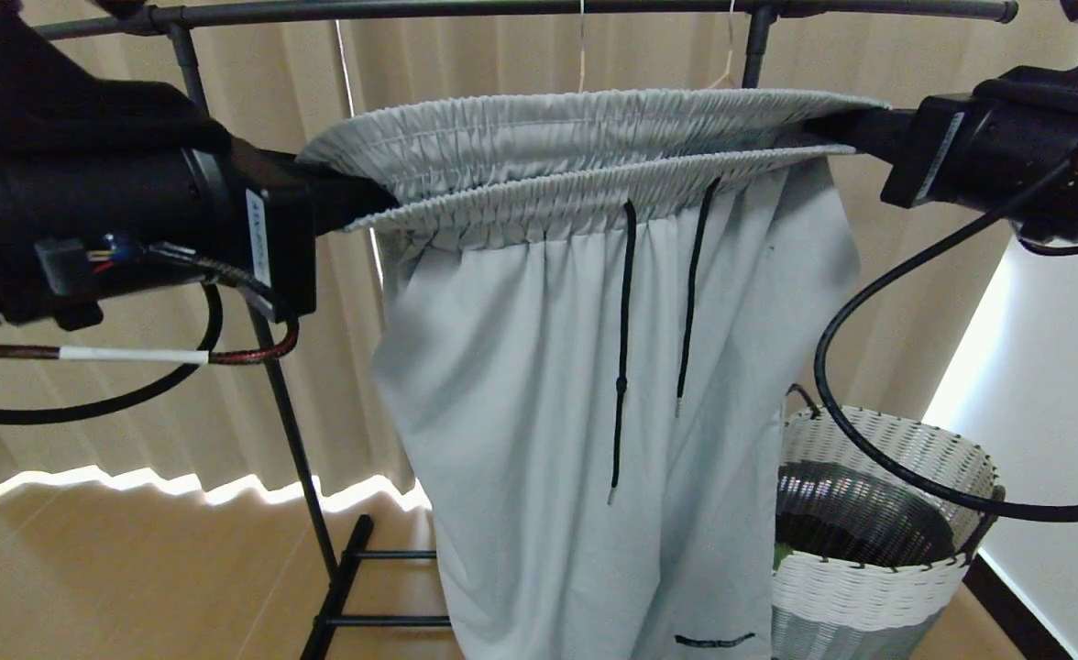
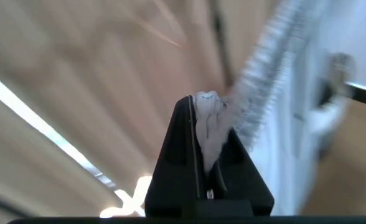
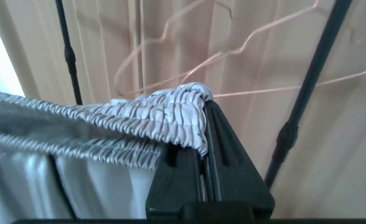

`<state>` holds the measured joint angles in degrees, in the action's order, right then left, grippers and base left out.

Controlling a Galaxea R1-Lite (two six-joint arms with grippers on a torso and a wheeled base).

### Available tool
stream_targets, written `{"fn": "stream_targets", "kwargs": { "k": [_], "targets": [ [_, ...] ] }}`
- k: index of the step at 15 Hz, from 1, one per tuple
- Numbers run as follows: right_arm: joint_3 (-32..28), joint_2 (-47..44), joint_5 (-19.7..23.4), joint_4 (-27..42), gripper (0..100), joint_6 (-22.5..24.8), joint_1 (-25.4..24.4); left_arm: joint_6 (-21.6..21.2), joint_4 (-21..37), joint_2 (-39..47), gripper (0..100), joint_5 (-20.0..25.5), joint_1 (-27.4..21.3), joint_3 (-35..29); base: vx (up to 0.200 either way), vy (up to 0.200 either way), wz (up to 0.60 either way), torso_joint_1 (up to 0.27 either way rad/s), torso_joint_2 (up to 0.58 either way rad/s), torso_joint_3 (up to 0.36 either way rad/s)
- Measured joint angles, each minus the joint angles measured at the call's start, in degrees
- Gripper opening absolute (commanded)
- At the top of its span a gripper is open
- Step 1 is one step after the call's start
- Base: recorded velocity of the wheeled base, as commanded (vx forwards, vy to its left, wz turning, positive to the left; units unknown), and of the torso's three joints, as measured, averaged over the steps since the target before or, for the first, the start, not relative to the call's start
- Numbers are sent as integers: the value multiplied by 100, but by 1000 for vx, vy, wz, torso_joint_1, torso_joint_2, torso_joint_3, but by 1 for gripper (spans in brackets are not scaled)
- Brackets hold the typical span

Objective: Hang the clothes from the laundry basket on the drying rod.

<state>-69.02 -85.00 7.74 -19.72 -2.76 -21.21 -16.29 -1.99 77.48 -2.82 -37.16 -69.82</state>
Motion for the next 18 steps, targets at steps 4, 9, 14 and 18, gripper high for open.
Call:
{"fn": "stream_targets", "kwargs": {
  "k": [4, 9, 14, 18],
  "targets": [
    [166, 524, 0, 369, 0, 5, 7, 22, 0, 578, 0, -846, 76, -913, 0, 0, 0, 0, 0, 0],
    [764, 1123, 28, 829, 0, 110, -15, 59, 7, 992, 0, -939, 85, -1193, 0, 0, 0, 0, 0, 0],
    [1076, 1246, 30, 777, 0, 128, -65, 66, 5, 1033, 0, -945, 69, -940, 0, 0, 0, 0, 0, 0],
    [891, 1221, 30, 777, 0, 123, -100, 80, -1, 1023, 0, -944, 28, -816, 0, 0, 0, 0, 0, 0]
  ]
}}
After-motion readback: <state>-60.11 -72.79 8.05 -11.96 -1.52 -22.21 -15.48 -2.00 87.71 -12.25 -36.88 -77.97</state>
